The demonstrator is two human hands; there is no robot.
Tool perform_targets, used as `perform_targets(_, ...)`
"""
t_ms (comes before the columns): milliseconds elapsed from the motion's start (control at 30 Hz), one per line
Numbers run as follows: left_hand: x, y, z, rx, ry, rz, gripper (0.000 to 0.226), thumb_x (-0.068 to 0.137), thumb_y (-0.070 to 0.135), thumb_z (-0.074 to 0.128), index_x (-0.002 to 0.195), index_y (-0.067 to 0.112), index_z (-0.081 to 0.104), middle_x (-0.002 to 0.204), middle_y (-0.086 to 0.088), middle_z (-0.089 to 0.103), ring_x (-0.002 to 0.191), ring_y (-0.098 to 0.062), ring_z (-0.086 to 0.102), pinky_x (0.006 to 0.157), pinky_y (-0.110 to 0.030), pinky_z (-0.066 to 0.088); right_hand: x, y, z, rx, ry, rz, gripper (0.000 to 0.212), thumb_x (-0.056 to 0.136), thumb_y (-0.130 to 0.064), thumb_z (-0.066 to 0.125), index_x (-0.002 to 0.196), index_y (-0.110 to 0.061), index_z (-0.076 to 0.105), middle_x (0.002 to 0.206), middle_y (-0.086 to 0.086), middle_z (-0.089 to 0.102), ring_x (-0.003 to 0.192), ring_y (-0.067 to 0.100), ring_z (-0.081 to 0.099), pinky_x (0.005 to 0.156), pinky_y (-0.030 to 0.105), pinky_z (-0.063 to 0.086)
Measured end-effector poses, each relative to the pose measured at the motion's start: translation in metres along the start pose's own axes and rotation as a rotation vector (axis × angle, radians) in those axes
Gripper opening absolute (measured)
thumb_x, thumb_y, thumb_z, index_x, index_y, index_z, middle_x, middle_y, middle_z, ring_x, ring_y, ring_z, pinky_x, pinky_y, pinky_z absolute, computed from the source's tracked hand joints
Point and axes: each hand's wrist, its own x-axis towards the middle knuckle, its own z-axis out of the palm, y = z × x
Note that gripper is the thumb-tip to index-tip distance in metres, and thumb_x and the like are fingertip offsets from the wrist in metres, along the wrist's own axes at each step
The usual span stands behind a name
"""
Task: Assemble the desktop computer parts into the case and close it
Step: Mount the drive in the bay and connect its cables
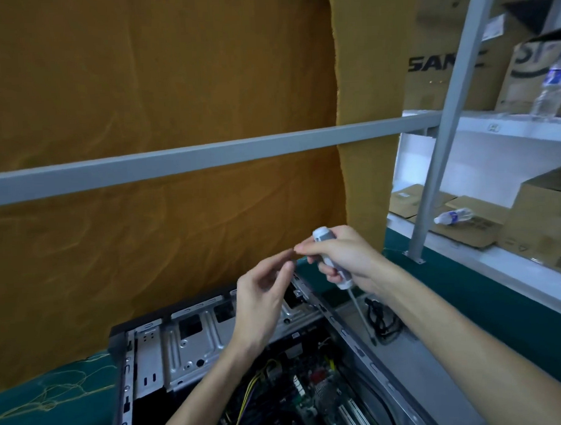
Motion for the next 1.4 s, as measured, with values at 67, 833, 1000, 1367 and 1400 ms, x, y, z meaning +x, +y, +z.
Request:
perform_targets(67,-0.001,0.009,0.001,-0.137,0.064,0.006,0.022,0.097,0.012,0.067,0.117,0.012,0.075,0.11,0.002,0.077,0.105,-0.015,0.072,0.086,-0.022,0.057,-0.006,-0.003,0.009,0.077,-0.103,0.032,0.026,0.084,-0.019,0.083,0.101,-0.003,0.071,0.074,0.004,0.063,0.048,0.011,0.046,0.038,0.023,0.032)
perform_targets(833,-0.01,-0.028,-0.025,0.086,-0.024,-0.069,0.009,0.085,0.021,0.082,0.086,0.03,0.081,0.088,0.006,0.078,0.082,-0.015,0.075,0.074,-0.026,0.06,0.024,0.068,-0.015,1.236,0.625,-0.02,0.007,0.1,-0.009,0.054,0.103,-0.011,0.048,0.076,0.006,0.052,0.056,0.012,0.049,0.046,0.022,0.044)
perform_targets(1000,-0.013,-0.029,-0.02,0.118,-0.031,-0.069,0.006,0.085,0.022,0.081,0.089,0.027,0.082,0.087,0.009,0.078,0.083,-0.013,0.075,0.075,-0.029,0.061,0.023,0.07,-0.011,1.264,0.594,-0.011,0.007,0.1,-0.009,0.054,0.102,-0.012,0.047,0.076,0.006,0.052,0.056,0.013,0.049,0.046,0.022,0.045)
perform_targets(1367,-0.018,-0.03,-0.018,0.237,-0.044,0.004,0.009,0.083,0.029,0.082,0.091,0.03,0.081,0.09,0.019,0.077,0.09,-0.002,0.072,0.078,-0.014,0.055,0.021,0.072,-0.013,1.276,0.609,0.071,0.013,0.103,-0.013,0.049,0.091,-0.012,0.045,0.073,0.006,0.051,0.055,0.012,0.047,0.044,0.021,0.043)
perform_targets(1400,-0.019,-0.031,-0.017,0.257,-0.046,0.014,0.01,0.083,0.028,0.082,0.092,0.029,0.081,0.091,0.02,0.076,0.091,0.0,0.072,0.079,-0.013,0.054,0.02,0.073,-0.014,1.274,0.613,0.087,0.013,0.103,-0.013,0.05,0.091,-0.012,0.045,0.074,0.006,0.051,0.056,0.012,0.047,0.045,0.021,0.043)
